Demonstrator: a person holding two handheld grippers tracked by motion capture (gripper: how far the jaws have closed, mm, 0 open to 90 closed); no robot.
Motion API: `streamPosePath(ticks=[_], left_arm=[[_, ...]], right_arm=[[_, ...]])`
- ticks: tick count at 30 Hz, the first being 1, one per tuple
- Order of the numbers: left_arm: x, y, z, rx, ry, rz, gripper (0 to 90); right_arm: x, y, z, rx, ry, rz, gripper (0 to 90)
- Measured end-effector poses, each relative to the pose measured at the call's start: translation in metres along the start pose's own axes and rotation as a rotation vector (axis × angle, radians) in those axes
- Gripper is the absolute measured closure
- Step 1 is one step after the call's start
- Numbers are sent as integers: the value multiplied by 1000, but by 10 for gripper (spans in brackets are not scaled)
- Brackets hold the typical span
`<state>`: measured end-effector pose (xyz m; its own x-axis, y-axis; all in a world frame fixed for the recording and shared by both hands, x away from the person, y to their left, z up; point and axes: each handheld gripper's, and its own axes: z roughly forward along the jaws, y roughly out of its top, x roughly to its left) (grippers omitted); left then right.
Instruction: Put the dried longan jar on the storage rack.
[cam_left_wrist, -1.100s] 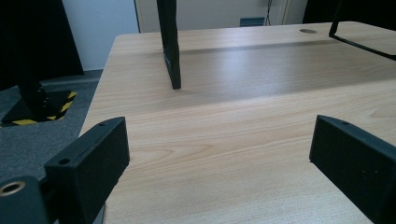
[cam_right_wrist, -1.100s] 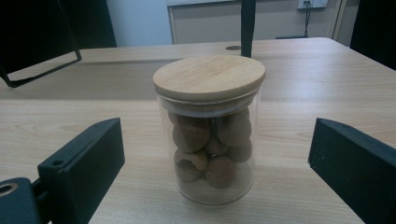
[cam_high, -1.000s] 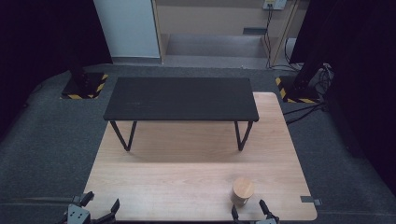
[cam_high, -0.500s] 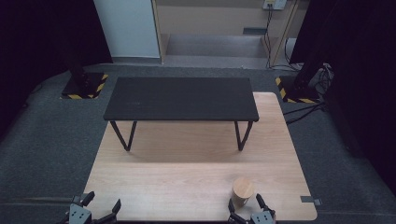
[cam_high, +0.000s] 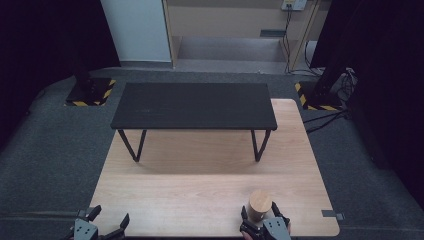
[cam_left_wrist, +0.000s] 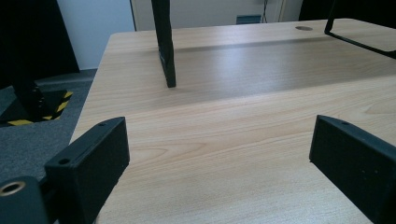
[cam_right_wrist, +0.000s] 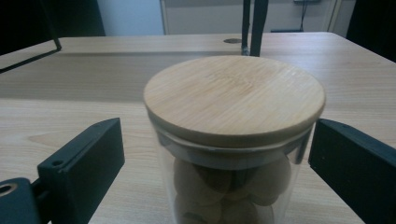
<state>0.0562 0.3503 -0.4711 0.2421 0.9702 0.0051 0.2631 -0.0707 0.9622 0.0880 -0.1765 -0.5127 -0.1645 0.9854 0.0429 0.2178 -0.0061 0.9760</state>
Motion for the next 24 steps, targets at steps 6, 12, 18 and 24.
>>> streamPosePath(ticks=[6, 12, 18, 24], left_arm=[[0, 0, 1, 4, -2, 2, 36], [0, 0, 1, 5, -4, 1, 36], [1, 0, 1, 4, -2, -1, 36], [1, 0, 1, 6, -2, -2, 36]], right_arm=[[2, 1, 5, 12, -27, -3, 53], [4, 2, 10, 23, -29, -6, 56], [5, 2, 13, 36, -30, -10, 83], [5, 4, 15, 45, -25, -14, 161]])
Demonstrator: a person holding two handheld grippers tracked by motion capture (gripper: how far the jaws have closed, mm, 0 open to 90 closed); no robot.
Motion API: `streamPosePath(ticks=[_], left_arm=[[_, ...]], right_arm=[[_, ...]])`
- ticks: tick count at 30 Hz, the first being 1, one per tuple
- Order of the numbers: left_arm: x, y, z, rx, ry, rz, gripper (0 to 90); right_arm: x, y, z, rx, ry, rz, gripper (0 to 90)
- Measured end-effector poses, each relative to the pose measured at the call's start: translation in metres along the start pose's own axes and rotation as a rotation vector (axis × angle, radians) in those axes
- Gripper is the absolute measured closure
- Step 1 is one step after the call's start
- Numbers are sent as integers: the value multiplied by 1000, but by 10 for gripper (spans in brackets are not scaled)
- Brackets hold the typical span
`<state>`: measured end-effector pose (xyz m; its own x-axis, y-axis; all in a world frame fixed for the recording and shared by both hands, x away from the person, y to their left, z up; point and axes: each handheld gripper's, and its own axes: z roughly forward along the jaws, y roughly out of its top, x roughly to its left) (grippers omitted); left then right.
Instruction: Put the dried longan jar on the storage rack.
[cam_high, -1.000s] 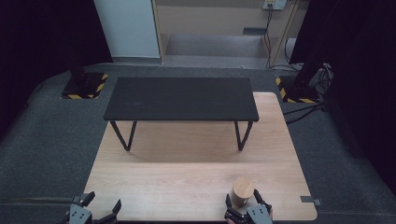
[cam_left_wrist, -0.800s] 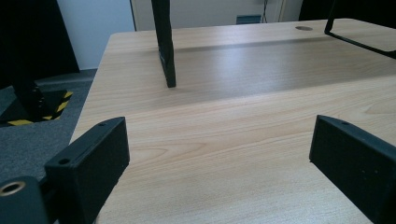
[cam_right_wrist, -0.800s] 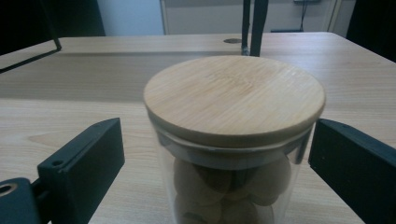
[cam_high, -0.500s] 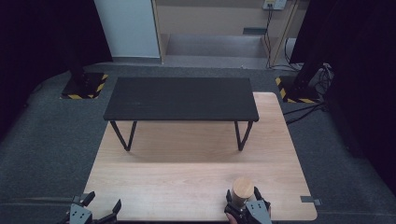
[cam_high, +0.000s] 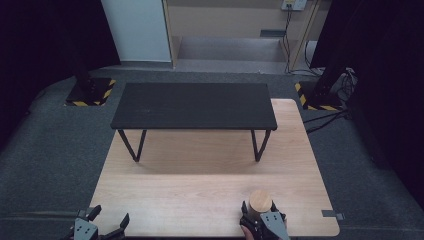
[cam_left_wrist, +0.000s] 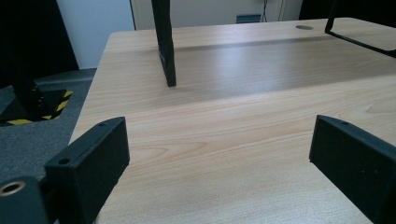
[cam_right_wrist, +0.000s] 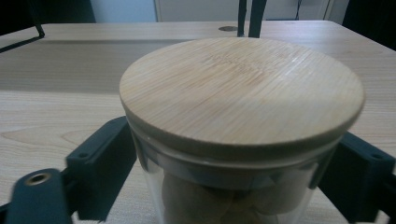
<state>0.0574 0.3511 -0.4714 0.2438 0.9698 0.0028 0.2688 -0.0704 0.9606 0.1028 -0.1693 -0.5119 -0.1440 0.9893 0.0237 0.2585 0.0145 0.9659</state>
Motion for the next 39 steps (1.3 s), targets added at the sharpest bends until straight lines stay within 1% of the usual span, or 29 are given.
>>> streamPosePath(ticks=[2, 4, 8, 12, 16, 18, 22, 23, 24, 25, 26, 27, 28, 29, 31, 32, 33, 34, 35, 36, 38, 39], left_arm=[[0, 0, 0, 0, 0, 0, 36], [0, 0, 0, 1, -1, 1, 36], [1, 0, -1, 0, -3, -1, 36], [1, -1, -1, -2, -4, -2, 36], [1, 0, -3, -2, -5, -4, 36], [1, 0, -3, -4, -6, 0, 36], [1, 0, -4, -5, -7, -2, 36], [2, 0, -4, -5, -7, -3, 36], [2, 0, -4, -5, -7, -4, 37], [2, 0, -4, -7, -7, -4, 37], [2, 0, -4, -7, -7, -4, 37], [2, 0, -4, -9, -8, -6, 36], [2, 0, -4, -9, -8, -6, 37], [2, 0, -5, -9, -9, -6, 36], [2, 0, -5, -9, -11, -8, 37], [2, 0, -5, -10, -12, -8, 36], [2, 0, -5, -10, -12, -8, 37], [2, 0, -5, -10, -13, -8, 37], [2, 0, -5, -10, -13, -8, 37], [2, 0, -6, -9, -14, -8, 37], [3, 0, -6, -10, -15, -9, 37], [3, 0, -6, -10, -15, -9, 37]], right_arm=[[0, 1, 1, 7, 2, 0, 204], [0, 1, 1, 8, -7, 0, 245], [0, 3, 0, 14, -7, -6, 253], [0, 6, -2, 18, 1, 17, 255], [1, 9, -6, 9, 9, 14, 256], [2, 15, -10, -3, 16, 13, 256], [2, 28, -16, -16, 32, 27, 256], [2, 28, -16, -16, 32, 27, 256], [2, 33, -18, -16, 37, 30, 257], [1, 42, -21, -25, 50, 37, 257], [1, 42, -21, -25, 50, 37, 257], [0, 53, -23, -27, 65, 37, 257], [0, 53, -23, -27, 65, 37, 257], [0, 63, -24, -39, 79, 36, 257], [0, 73, -25, -55, 90, 30, 258], [0, 78, -26, -61, 94, 25, 257], [0, 78, -26, -61, 94, 25, 257], [-1, 89, -25, -70, 103, 18, 258], [-1, 89, -25, -70, 103, 18, 258], [-2, 100, -23, -76, 112, 18, 258], [-3, 111, -22, -80, 117, 14, 258], [-3, 111, -22, -80, 117, 14, 258]])
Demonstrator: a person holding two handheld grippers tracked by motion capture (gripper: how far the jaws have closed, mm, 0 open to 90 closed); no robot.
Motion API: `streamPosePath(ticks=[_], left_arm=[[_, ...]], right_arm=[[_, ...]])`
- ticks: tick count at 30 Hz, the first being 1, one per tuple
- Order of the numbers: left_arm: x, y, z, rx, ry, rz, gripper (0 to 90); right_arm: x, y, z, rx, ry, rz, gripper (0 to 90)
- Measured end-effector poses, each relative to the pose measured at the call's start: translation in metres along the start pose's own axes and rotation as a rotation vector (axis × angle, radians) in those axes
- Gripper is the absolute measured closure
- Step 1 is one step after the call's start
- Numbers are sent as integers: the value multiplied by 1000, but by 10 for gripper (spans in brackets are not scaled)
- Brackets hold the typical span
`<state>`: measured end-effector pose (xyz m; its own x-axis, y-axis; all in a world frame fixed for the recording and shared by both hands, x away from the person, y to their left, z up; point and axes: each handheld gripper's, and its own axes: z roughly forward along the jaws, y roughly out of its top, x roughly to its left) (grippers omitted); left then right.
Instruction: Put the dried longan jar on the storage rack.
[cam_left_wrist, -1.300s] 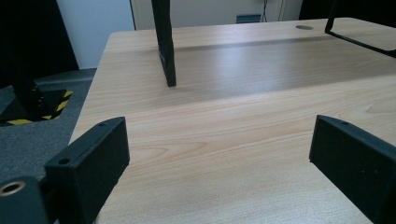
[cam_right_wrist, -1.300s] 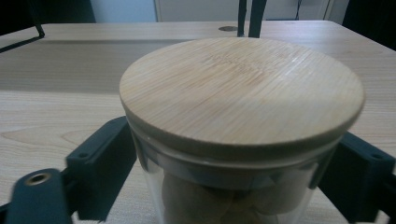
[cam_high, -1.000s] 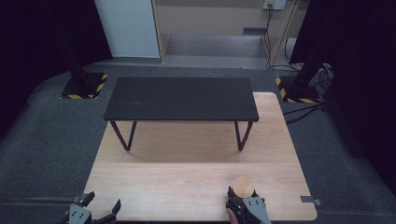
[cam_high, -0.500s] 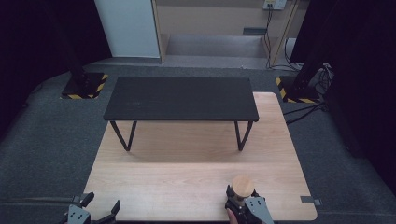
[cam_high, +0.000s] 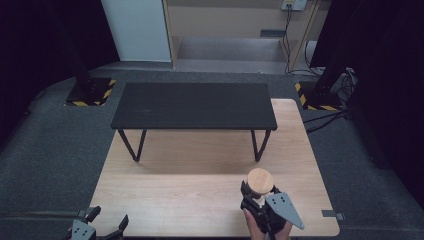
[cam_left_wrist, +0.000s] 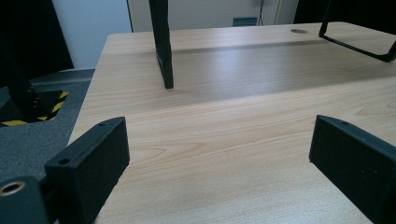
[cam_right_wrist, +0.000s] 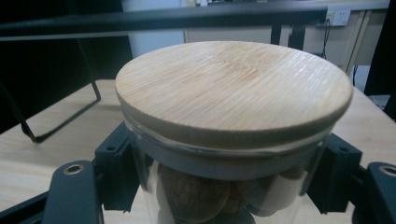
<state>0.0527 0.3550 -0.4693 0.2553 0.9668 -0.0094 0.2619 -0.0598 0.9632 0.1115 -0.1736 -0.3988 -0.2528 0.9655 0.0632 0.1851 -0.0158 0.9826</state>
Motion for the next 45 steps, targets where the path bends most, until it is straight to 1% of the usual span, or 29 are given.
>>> streamPosePath(ticks=[1, 5, 8, 9, 12, 16, 19, 22, 25, 32, 36, 39, 40, 41, 42, 43, 45], left_arm=[[0, 0, 0, 0, 0, -1, 37], [0, 0, 0, -4, -2, -3, 37], [0, 1, 0, -5, -5, -3, 37], [0, 1, 0, -5, -6, -2, 37], [0, 2, 1, -4, -8, -4, 37], [1, 2, 2, 0, -10, -5, 37], [1, 2, 2, 1, -12, -5, 38], [1, 3, 2, 2, -14, -3, 38], [2, 3, 3, 3, -15, -4, 38], [4, 4, 4, 5, -15, -6, 39], [4, 4, 5, 4, -14, -7, 39], [5, 4, 6, 6, -13, -7, 39], [5, 5, 7, 10, -14, -7, 39], [5, 5, 7, 10, -14, -7, 40], [5, 5, 7, 11, -14, -8, 40], [5, 5, 8, 10, -13, -9, 40], [6, 5, 8, 12, -11, -8, 40]], right_arm=[[-1, 10, 3, -6, 7, -2, 258], [-4, 31, 11, -13, 26, -9, 258], [-4, 44, 18, -23, 29, -14, 258], [-4, 44, 18, -23, 29, -14, 258], [-7, 58, 27, -30, 42, -5, 258], [-10, 73, 37, -36, 58, 6, 258], [-10, 85, 48, -34, 64, -4, 258], [-10, 93, 57, -36, 67, -16, 258], [-12, 100, 68, -35, 69, -18, 258], [-16, 116, 88, -36, 56, -27, 258], [-20, 126, 99, -32, 39, -37, 258], [-24, 132, 110, -23, 22, -37, 258], [-27, 135, 117, -15, 14, -37, 258], [-27, 135, 117, -15, 14, -37, 258], [-28, 135, 121, -13, 9, -36, 258], [-31, 137, 129, -6, 2, -34, 258], [-32, 138, 136, -1, -2, -34, 258]])
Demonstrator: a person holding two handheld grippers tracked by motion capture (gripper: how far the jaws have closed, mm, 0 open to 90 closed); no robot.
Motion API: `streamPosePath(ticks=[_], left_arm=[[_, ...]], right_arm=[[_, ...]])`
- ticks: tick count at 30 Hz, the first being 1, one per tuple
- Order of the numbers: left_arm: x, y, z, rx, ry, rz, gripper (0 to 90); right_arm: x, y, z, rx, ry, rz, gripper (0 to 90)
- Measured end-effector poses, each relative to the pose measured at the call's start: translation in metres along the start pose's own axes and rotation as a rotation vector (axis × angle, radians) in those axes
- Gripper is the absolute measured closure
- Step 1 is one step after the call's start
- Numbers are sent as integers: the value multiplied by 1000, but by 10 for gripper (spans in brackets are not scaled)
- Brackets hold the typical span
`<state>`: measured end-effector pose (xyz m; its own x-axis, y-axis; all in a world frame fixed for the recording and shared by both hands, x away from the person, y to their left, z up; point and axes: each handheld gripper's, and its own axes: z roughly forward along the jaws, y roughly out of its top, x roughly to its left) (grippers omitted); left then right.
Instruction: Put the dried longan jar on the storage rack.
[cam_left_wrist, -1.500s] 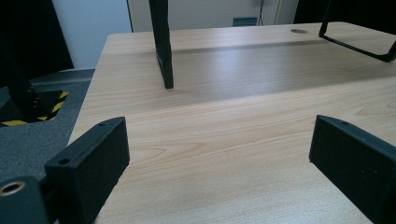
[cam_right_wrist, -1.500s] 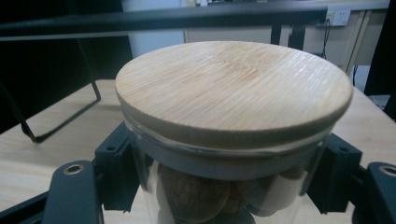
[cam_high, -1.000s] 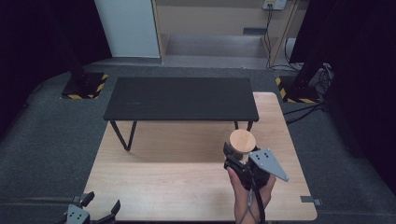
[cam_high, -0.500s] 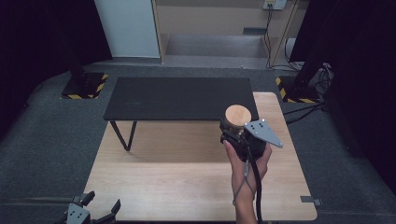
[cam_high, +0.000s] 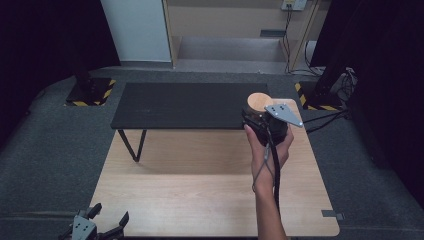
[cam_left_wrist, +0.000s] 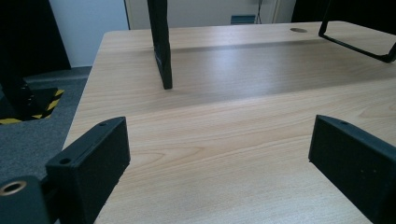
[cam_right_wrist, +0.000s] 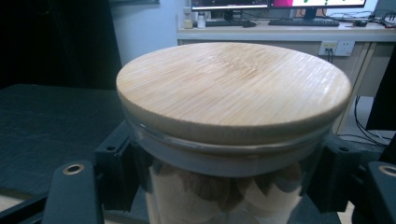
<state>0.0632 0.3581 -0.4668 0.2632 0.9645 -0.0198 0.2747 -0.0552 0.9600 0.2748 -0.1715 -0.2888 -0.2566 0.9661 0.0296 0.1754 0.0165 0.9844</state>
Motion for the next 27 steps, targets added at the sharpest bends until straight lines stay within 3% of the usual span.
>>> streamPosePath(ticks=[13, 27], left_arm=[[4, 2, 4, 6, 14, -4, 40], [6, 2, 5, 9, 18, -8, 40]], right_arm=[[2, 1, 40, 30, -5, -18, 258], [0, -3, 54, 42, -14, -23, 258]])
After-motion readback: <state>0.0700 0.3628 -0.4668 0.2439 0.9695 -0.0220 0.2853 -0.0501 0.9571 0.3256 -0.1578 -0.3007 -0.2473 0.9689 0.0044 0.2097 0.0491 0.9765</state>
